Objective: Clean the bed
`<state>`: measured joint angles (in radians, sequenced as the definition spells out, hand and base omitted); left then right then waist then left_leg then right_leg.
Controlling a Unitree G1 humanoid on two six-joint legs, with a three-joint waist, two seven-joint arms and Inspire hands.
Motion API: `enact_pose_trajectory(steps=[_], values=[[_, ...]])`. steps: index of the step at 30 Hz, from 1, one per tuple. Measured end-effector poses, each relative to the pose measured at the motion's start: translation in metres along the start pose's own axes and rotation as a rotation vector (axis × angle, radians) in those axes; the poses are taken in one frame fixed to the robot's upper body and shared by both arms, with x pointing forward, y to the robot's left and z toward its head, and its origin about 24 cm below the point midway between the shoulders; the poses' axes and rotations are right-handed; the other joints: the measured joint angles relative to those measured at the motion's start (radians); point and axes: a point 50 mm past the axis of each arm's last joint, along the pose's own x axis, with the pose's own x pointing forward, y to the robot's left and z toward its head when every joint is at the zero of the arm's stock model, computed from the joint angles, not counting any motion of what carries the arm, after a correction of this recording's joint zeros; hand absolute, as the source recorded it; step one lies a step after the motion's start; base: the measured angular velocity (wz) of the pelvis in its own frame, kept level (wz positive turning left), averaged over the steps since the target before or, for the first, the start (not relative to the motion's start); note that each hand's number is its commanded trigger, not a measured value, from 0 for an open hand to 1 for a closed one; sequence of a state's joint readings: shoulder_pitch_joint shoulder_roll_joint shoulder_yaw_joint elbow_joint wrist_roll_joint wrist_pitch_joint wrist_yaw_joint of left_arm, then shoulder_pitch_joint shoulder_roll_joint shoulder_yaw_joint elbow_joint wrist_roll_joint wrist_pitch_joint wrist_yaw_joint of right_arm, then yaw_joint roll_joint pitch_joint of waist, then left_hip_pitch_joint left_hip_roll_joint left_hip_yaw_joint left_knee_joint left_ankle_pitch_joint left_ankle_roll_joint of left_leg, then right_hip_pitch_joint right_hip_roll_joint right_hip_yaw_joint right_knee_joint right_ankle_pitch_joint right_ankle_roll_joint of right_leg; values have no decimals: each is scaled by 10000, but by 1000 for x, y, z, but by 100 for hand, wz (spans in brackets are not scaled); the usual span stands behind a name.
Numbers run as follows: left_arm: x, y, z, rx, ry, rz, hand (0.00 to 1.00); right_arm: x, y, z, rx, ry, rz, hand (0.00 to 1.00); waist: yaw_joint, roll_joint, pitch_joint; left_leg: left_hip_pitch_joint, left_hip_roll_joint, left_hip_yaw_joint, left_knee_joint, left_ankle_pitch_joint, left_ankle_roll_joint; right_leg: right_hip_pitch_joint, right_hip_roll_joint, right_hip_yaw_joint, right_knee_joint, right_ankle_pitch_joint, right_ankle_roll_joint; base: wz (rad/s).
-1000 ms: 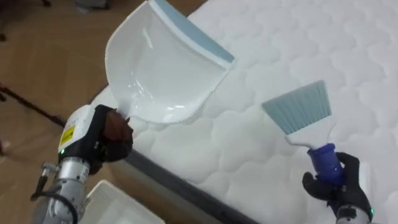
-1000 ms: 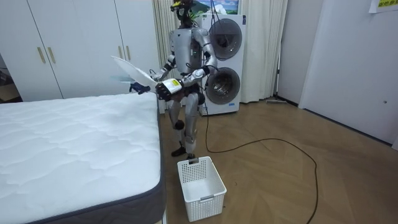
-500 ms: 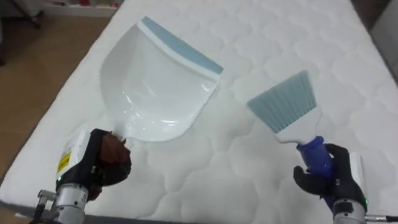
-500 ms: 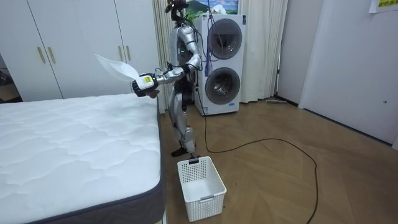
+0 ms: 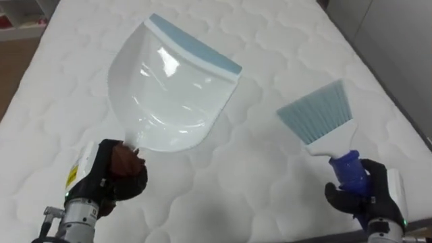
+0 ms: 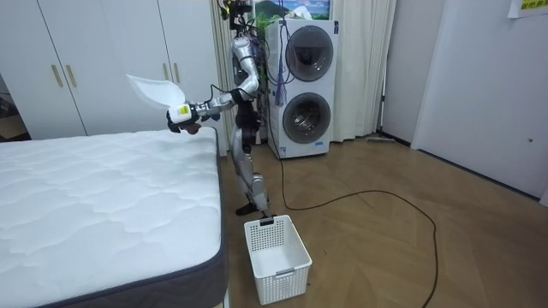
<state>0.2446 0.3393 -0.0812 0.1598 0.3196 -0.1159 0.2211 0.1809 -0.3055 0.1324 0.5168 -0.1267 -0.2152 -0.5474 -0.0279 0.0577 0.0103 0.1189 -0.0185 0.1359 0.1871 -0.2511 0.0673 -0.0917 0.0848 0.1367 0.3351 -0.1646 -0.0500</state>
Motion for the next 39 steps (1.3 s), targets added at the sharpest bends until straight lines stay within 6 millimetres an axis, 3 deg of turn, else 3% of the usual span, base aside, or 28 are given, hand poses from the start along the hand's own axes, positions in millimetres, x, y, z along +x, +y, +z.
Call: enact_pose_trajectory(steps=[4,8,13,17,21,23,28,34,39], values=[[-2,-3,-10,-193,459,-95,0,-1,1,-2,-50,139,-47,0,4,9,36,-12,-124,3,120,-68,28,-210,-91,6,488,-290,25,0],[-6,-10,-23,-377,1121,-223,0,-3,2,-10,-287,630,10,0,107,21,13,-23,-116,4,109,-111,15,-302,11,53,513,-290,23,-4],[-14,-17,-47,-1427,2621,-81,0,-4,1,-15,-427,1021,-74,0,132,-222,-86,-17,-98,1,74,-108,8,-281,55,57,448,-295,-9,-1],[-16,-21,-52,-2150,3069,166,0,-3,-3,-18,-103,1415,-365,0,321,-415,-165,-3,-39,11,22,-107,9,-234,47,-29,249,-261,-18,0],[-28,-29,-74,-2566,4321,26,0,-4,-2,-21,296,1746,-330,0,372,-483,-134,272,89,-16,-136,-108,5,277,75,-177,-364,-67,-33,4],[-35,-33,-84,-2531,4823,-121,0,-6,-2,-29,201,2106,-205,0,433,-508,-153,342,117,-5,-221,-107,2,410,137,-205,-572,2,-23,2],[-68,-42,-115,-2513,6731,-753,0,-19,4,-54,-564,3243,955,0,527,-573,-100,289,115,-22,-243,-108,3,415,103,-277,-629,19,4,0],[-88,-52,-132,-2622,7885,-1498,0,-35,13,-77,-1370,4144,2383,0,628,-595,-99,455,148,-44,-240,-108,3,721,56,-351,-967,93,2,2],[-92,-56,-136,-2668,8229,-1758,0,-53,14,-100,-1923,5292,3275,0,638,-570,-102,452,160,-22,-247,-111,-1,793,59,-427,-1123,149,9,2]])
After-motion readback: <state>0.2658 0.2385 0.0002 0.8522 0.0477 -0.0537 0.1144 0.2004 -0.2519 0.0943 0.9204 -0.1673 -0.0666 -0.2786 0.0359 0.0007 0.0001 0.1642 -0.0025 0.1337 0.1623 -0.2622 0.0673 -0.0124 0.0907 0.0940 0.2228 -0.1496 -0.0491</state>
